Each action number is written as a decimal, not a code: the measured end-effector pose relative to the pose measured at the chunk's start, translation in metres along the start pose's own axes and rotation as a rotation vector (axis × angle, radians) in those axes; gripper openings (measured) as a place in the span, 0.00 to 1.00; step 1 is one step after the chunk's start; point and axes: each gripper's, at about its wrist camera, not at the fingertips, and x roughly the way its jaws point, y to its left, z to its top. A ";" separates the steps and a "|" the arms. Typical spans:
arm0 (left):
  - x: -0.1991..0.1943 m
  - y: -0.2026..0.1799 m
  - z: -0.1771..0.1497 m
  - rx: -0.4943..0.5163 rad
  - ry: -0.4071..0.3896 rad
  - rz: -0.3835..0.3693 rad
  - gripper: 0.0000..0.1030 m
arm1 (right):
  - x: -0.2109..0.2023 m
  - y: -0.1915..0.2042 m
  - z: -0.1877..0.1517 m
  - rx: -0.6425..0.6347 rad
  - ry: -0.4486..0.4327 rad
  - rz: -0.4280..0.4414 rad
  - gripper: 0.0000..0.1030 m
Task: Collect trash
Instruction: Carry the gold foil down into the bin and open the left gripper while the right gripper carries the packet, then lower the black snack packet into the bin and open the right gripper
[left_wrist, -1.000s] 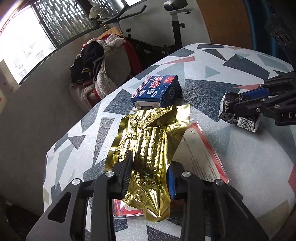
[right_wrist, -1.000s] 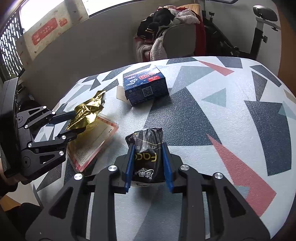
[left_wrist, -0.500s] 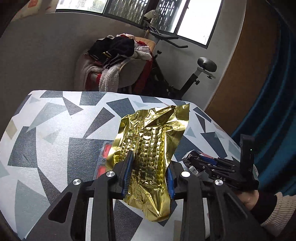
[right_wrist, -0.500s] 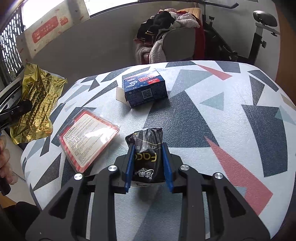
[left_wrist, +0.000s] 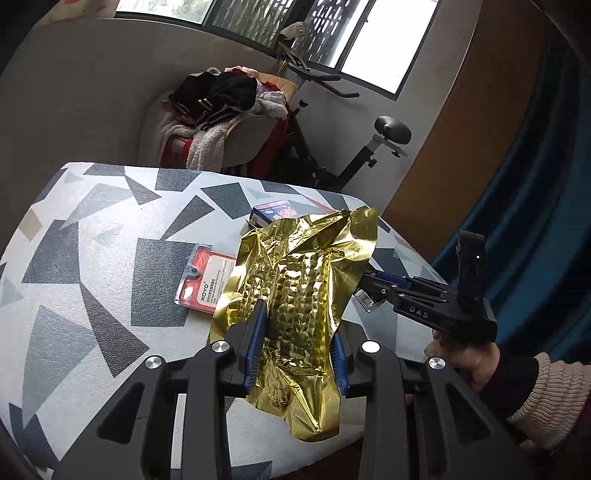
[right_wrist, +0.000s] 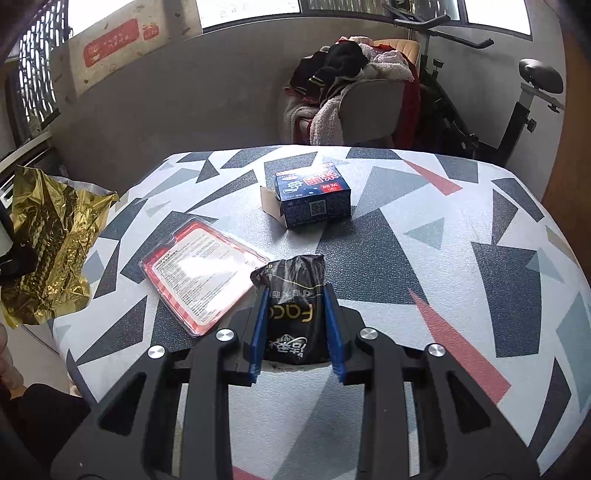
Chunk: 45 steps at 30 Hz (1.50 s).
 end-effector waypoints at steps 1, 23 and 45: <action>-0.004 -0.003 -0.005 0.000 0.003 -0.007 0.30 | -0.008 0.004 -0.002 0.000 -0.007 0.010 0.30; -0.037 -0.061 -0.159 -0.002 0.241 -0.049 0.31 | -0.116 0.073 -0.101 -0.021 -0.046 0.065 0.30; -0.068 -0.032 -0.159 0.173 0.095 0.204 0.87 | -0.094 0.083 -0.180 0.010 0.118 0.096 0.30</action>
